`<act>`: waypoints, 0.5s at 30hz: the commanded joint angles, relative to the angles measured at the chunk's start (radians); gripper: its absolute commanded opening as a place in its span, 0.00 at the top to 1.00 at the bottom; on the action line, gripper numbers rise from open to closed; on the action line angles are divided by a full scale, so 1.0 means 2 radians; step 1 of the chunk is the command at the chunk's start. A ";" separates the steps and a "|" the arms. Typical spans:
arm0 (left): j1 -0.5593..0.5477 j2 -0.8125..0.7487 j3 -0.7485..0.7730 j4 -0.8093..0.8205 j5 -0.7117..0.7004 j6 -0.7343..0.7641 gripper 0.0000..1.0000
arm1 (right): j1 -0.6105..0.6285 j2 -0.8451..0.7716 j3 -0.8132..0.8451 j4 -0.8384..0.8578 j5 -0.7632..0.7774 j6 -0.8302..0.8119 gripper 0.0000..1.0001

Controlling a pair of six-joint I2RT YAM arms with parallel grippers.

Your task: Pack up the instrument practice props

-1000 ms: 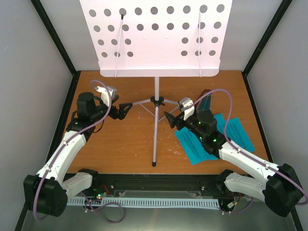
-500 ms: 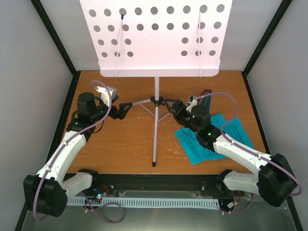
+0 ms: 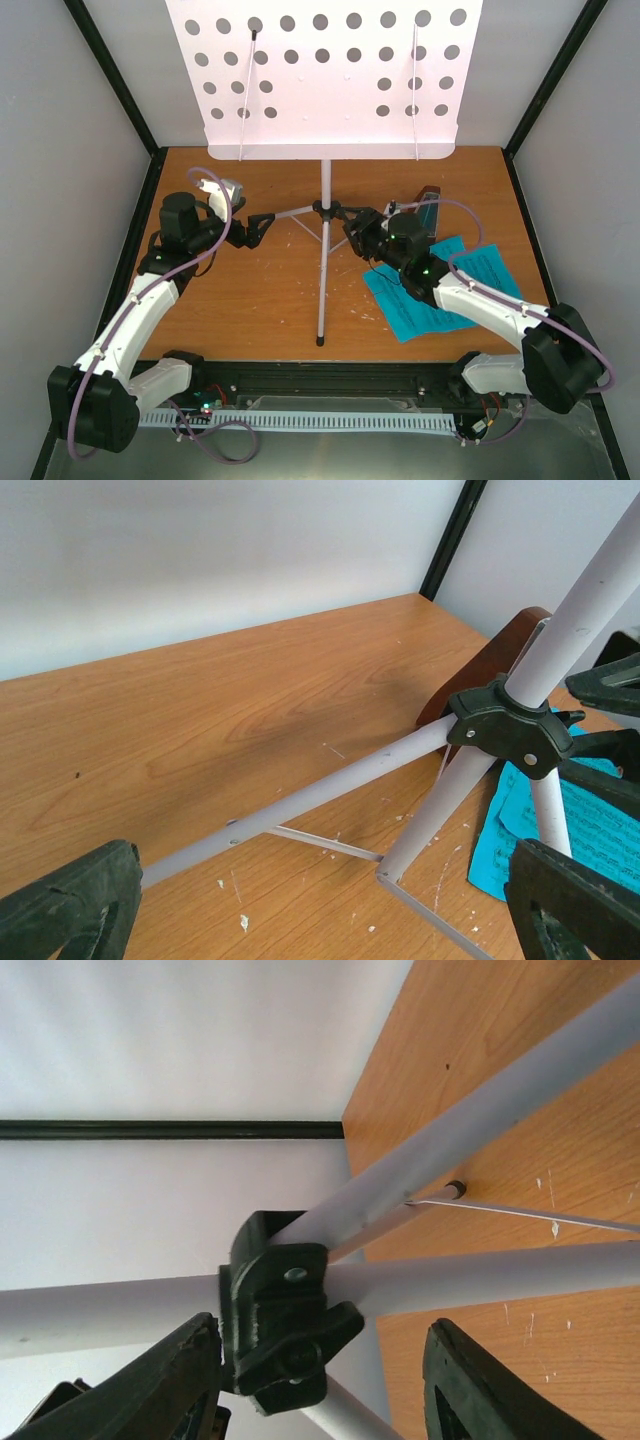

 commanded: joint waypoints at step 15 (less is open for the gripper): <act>-0.007 -0.007 0.001 0.007 -0.005 0.006 0.00 | 0.001 0.040 0.020 0.041 -0.015 0.017 0.70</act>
